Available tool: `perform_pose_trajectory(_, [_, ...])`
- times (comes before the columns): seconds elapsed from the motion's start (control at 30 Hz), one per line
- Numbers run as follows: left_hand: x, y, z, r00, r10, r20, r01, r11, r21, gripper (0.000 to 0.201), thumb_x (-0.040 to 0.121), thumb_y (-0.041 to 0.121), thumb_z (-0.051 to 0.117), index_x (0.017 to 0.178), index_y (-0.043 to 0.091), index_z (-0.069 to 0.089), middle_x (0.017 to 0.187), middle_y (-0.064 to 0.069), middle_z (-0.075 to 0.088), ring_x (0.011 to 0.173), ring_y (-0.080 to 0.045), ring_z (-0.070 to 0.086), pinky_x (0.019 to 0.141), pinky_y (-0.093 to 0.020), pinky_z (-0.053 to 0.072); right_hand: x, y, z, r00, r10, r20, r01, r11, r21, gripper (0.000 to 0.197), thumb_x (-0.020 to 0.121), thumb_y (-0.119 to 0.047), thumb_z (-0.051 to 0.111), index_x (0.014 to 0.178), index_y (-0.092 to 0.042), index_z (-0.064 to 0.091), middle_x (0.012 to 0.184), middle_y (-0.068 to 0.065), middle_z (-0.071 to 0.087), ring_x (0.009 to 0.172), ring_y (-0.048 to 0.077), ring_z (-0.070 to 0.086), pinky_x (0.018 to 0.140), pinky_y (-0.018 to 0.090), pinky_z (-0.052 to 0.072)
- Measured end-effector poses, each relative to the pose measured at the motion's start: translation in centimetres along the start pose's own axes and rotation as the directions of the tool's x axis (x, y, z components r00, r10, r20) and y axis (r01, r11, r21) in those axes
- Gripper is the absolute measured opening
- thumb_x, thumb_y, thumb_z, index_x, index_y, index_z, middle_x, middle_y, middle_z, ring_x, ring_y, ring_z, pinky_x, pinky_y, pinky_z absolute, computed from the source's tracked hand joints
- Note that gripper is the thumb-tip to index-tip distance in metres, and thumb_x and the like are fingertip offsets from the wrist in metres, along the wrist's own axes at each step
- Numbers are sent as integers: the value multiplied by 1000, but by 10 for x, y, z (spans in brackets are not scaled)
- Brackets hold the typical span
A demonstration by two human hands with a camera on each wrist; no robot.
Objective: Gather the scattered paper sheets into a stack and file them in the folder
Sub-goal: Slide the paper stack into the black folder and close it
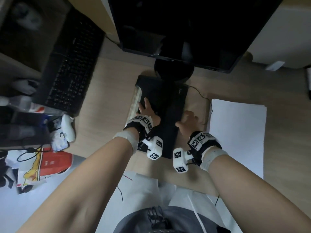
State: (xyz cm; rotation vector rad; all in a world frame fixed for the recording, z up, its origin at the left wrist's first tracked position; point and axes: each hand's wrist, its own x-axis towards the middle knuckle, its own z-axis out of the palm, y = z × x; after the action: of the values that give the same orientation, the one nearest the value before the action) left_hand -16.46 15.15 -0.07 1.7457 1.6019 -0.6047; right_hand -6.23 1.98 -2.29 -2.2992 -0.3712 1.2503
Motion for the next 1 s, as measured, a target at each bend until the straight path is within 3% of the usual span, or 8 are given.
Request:
perform_pose_trajectory(0.27, [13,-70,-46,991,-100,87,110,986,-126,88,68,40,61,148,23,28,157,-9,22,129,-41,42,92,-45,46,-4,-34,37,1000,-1,19,4,987,-158,50,88,-19,57,137,-12,48,131,11,53,120,30,50,92,30,41])
perform_pose_trajectory(0.37, [22,-81,-39,986,-27,164,68,966,-251,72,68,30,63,135,9,45,125,-18,56,105,-38,58,74,-34,46,2,-52,50,992,79,95,-82,996,33,32,87,-16,59,115,-1,59,105,12,62,101,29,59,85,31,44])
perform_pose_trajectory(0.47, [29,-86,-35,980,19,199,58,924,-378,74,61,27,61,128,-2,48,87,2,45,73,-30,53,64,-34,40,17,-54,60,978,140,157,-164,975,150,22,80,-24,67,88,-3,66,89,14,63,83,30,60,85,44,51])
perform_pose_trajectory(0.5, [31,-89,-36,977,22,210,69,908,-413,79,58,27,60,128,-5,46,115,-30,50,67,-26,46,61,-33,37,19,-55,62,975,147,166,-177,966,186,14,78,-22,66,78,-8,62,86,12,61,80,29,59,84,45,52])
perform_pose_trajectory(0.53, [30,-88,-39,975,25,221,75,898,-433,80,59,28,62,130,-5,44,85,-17,54,67,-26,47,61,-32,37,19,-59,62,973,153,171,-189,956,225,11,78,-21,64,73,-12,59,87,12,60,83,31,61,86,46,52])
perform_pose_trajectory(0.7, [23,-85,-71,971,120,206,18,827,-563,69,93,50,53,146,6,38,148,-12,42,133,-29,42,103,-33,35,-14,-118,62,974,26,227,-148,830,538,25,90,-30,60,105,-11,66,95,7,67,93,27,66,85,41,53])
perform_pose_trajectory(0.83, [2,-101,-130,968,230,104,-68,635,-770,74,87,71,40,144,23,42,141,-2,51,120,-22,54,100,-37,39,-28,-169,74,917,-121,380,-90,866,492,53,91,-59,51,123,-18,63,115,4,68,106,23,65,94,42,51])
perform_pose_trajectory(1.0, [19,-163,-178,968,233,-97,-233,675,-700,79,69,52,73,139,26,46,129,0,59,114,-14,58,97,-31,46,-29,-194,123,855,-180,486,64,967,245,46,101,-29,47,145,-17,41,149,1,42,137,18,38,110,31,29])
